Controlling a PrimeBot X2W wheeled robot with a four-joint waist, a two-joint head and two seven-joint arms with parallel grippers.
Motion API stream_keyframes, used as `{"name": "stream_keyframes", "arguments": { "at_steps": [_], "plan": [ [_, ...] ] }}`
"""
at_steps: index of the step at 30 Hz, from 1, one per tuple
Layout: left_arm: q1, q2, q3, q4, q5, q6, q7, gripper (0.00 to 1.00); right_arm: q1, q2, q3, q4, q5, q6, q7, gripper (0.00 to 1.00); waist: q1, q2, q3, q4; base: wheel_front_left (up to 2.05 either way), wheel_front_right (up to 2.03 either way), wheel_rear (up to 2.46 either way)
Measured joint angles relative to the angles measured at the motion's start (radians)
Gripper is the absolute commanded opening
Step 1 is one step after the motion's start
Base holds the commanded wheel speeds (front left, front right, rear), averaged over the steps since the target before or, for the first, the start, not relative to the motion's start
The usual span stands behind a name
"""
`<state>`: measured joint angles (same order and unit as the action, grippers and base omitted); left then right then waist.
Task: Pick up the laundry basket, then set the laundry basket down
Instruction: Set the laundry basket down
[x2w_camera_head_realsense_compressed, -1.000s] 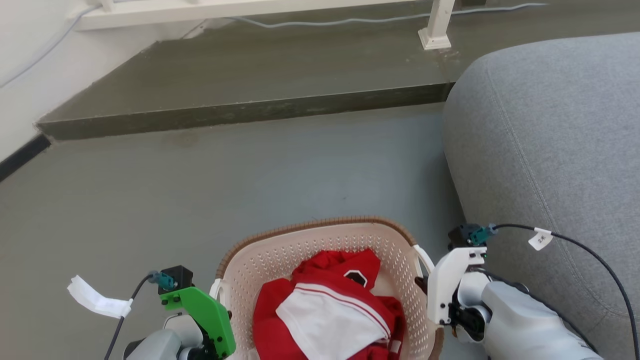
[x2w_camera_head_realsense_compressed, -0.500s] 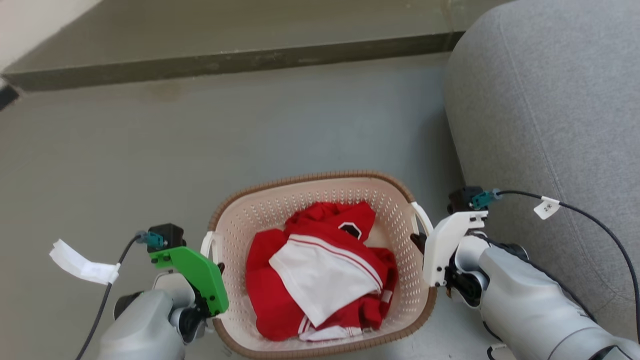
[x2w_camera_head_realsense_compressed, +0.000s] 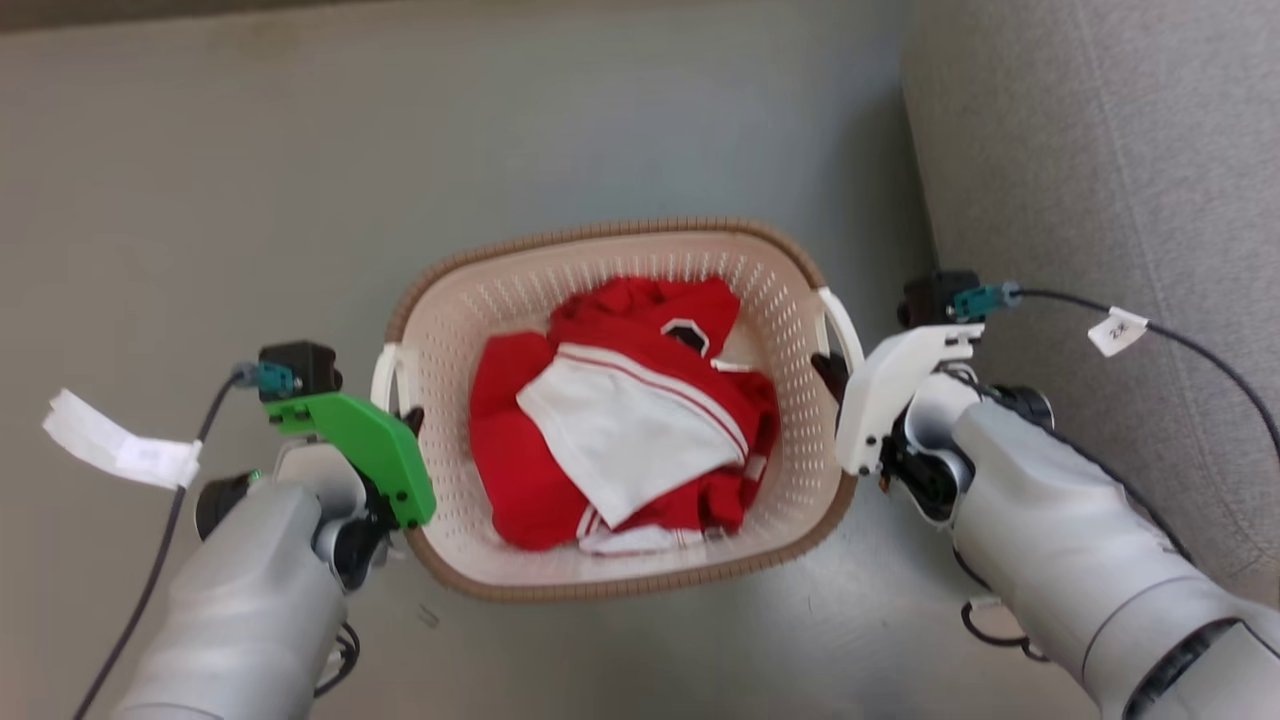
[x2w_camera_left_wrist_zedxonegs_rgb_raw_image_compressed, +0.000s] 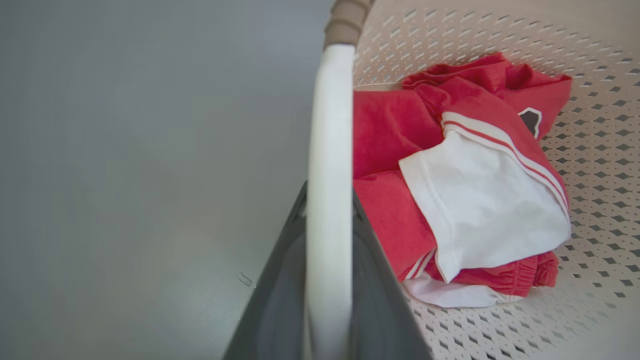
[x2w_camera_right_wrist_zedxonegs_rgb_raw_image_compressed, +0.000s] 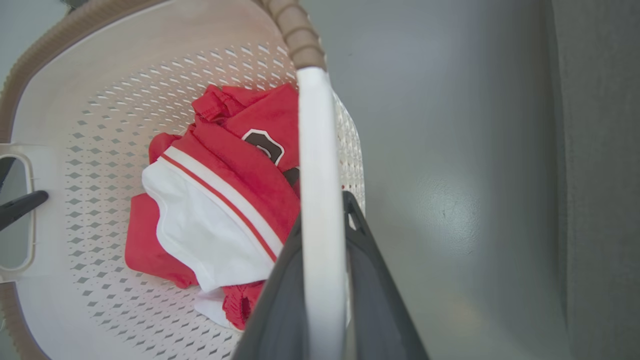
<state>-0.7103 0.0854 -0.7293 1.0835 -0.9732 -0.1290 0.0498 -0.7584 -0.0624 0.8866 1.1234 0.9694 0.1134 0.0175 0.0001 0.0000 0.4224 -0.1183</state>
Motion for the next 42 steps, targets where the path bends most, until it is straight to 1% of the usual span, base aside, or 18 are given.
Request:
{"name": "stream_keyframes", "arguments": {
  "at_steps": [12,19,31,42],
  "plan": [
    [-0.106,0.019,-0.007,-0.006,0.019,0.0,-0.061,0.0,-0.086,0.006,-0.023,0.006,0.001,0.0,-0.079,0.0,0.0001,0.0,0.162,-0.005,0.0,0.0,0.0],
    [-0.156,0.02,-0.008,-0.005,0.039,-0.001,-0.108,0.0,-0.12,0.006,-0.043,0.006,0.016,0.001,-0.13,0.0,0.0,0.0,0.259,-0.006,0.0,0.0,0.0],
    [-0.193,0.019,-0.017,0.014,0.066,-0.002,-0.183,0.0,-0.136,0.006,-0.04,-0.006,0.026,0.001,-0.208,0.0,0.0,0.0,0.407,-0.002,0.0,0.0,0.0],
    [-0.199,0.016,-0.021,0.043,0.071,-0.003,-0.231,0.0,-0.136,0.006,-0.035,-0.023,0.044,0.001,-0.229,0.0,0.0,0.0,0.46,0.003,0.0,0.0,0.0]
  ]
}}
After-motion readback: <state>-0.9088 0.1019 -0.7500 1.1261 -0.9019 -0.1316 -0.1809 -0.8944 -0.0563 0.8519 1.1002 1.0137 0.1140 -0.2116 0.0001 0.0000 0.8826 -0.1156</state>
